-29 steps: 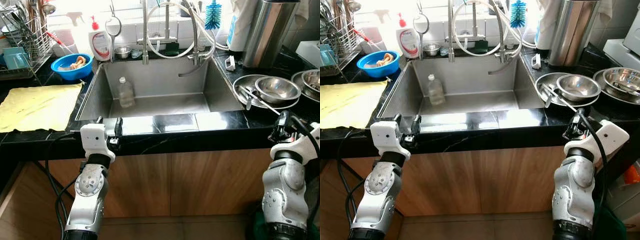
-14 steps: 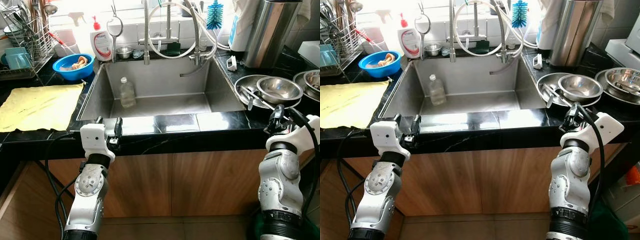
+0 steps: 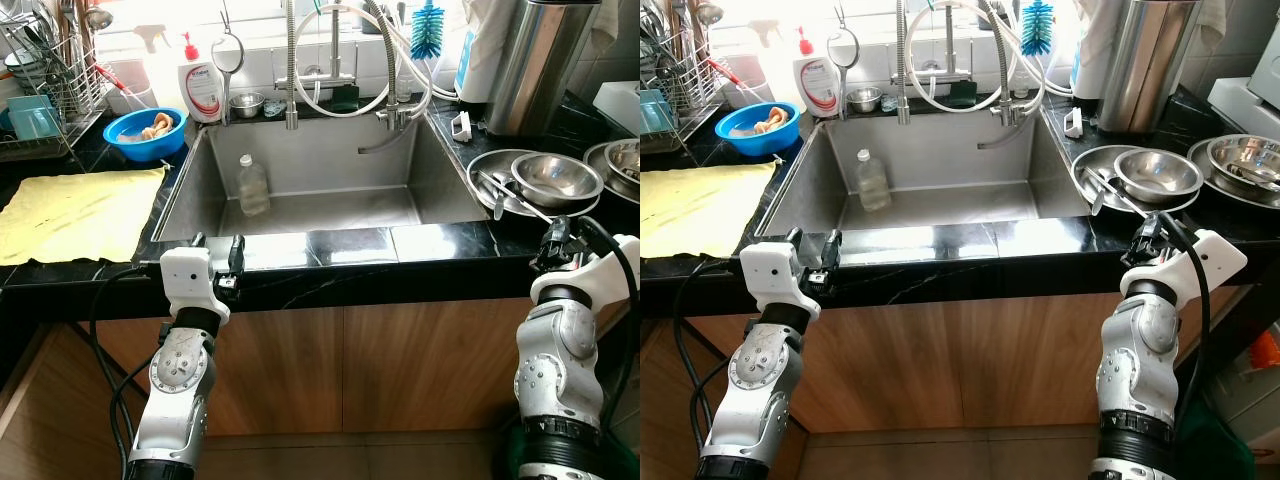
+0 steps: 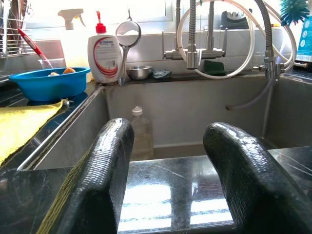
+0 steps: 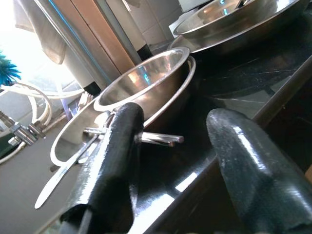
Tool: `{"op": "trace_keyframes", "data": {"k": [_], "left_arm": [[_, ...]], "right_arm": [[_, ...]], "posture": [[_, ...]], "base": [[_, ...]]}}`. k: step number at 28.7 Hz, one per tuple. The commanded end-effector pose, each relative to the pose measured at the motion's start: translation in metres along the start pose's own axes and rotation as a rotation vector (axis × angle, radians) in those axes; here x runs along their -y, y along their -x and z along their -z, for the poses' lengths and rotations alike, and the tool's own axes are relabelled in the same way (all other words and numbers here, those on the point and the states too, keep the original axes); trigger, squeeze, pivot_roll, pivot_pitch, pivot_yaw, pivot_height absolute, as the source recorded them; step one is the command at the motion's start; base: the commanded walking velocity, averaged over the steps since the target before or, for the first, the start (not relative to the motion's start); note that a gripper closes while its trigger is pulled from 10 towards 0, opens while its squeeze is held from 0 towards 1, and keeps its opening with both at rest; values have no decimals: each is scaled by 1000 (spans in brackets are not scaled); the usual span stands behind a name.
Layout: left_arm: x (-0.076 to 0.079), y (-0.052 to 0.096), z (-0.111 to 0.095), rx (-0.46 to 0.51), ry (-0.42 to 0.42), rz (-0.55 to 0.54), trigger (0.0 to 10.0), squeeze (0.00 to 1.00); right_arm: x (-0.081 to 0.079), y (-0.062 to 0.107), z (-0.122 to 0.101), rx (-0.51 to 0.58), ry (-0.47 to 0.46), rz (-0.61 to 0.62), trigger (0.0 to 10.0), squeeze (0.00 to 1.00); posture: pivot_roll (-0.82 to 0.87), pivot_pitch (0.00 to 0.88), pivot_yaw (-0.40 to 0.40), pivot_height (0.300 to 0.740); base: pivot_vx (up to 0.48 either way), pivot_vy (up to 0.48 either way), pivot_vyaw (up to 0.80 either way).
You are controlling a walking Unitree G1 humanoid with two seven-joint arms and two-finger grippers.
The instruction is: Kitchen organization
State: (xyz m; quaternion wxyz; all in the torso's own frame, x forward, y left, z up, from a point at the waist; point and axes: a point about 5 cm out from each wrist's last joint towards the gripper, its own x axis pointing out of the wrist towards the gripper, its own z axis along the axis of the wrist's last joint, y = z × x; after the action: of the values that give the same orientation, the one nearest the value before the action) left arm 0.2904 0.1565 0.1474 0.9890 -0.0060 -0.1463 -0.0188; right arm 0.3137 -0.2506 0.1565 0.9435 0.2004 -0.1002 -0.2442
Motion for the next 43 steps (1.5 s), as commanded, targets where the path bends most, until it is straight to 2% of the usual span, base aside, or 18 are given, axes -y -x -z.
{"op": "trace_keyframes", "data": {"k": [1,2,10,11,12,13,14,15,18,19,20,21,22,30,31,32,42,43], "left_arm": [[-3,-1,-3,0,-14,-4,10000,0],[-3,-1,-3,0,-14,-4,10000,0],[-2,0,-2,0,-14,-2,10000,0],[-2,0,-2,0,-14,-2,10000,0],[-2,0,-2,-1,-14,-3,10000,0],[-3,0,-2,-1,-14,-3,10000,0],[-3,0,-2,-1,-14,-4,10000,0],[-3,0,-2,-1,-14,-4,10000,0],[-3,0,-2,0,-15,-4,10000,0],[-3,0,-2,0,-15,-4,10000,0],[-3,0,-2,0,-15,-4,10000,0],[-3,0,-2,0,-15,-4,10000,0],[-2,-1,-2,1,-14,-5,10000,0],[-3,-1,-3,4,-17,-6,10000,0],[-3,-1,-3,4,-17,-6,10000,0],[-3,-1,-3,4,-18,-7,10000,0],[-3,-2,-4,8,-38,4,10000,0],[-2,-2,-4,8,-37,3,10000,0]], "right_arm": [[-2,-1,1,-3,-11,0,3922,0],[-2,-2,1,-3,-12,1,10000,0],[-2,-2,2,-5,-18,2,10000,0],[-2,-2,2,-4,-20,2,5294,0],[-2,-2,2,-4,-21,1,5294,0],[-2,-2,2,-4,-22,0,3216,0],[-3,-2,2,-4,-23,-2,1725,0],[-3,-2,2,-4,-24,-3,1451,0],[-4,-2,2,-6,-26,-6,2157,0],[-5,-2,2,-6,-26,-7,4314,0],[-5,-2,3,-6,-27,-7,4314,0],[-5,-2,3,-7,-27,-7,5882,0],[-5,-2,3,-9,-26,-8,10000,0],[-7,-3,3,-10,-27,-14,10000,0],[-7,-3,3,-12,-27,-19,6157,0],[-8,-3,3,-11,-31,-28,0,0],[-16,-2,4,-20,-42,-74,0,0],[-18,-2,5,-26,-46,-90,510,0]], "posture": [[-124,0,87,740],[-124,0,87,740],[-126,0,89,740],[-126,0,89,740],[-126,0,89,740],[-126,0,89,740],[-126,0,89,740],[-126,0,89,740],[-126,0,89,740],[-126,0,89,740],[-124,0,87,740],[-124,0,87,740],[-124,0,87,740],[-123,0,86,740],[-123,0,86,740],[-123,0,86,740],[-123,0,86,740],[-123,0,86,740]], "base": [[0,0,0],[0,0,0],[0,0,0],[0,0,0],[0,0,0],[0,0,0],[0,0,0],[0,0,0],[0,0,0],[0,0,0],[0,0,0],[0,0,0],[0,0,0],[0,0,0],[0,0,0],[0,0,0],[0,0,0],[0,0,0]]}}
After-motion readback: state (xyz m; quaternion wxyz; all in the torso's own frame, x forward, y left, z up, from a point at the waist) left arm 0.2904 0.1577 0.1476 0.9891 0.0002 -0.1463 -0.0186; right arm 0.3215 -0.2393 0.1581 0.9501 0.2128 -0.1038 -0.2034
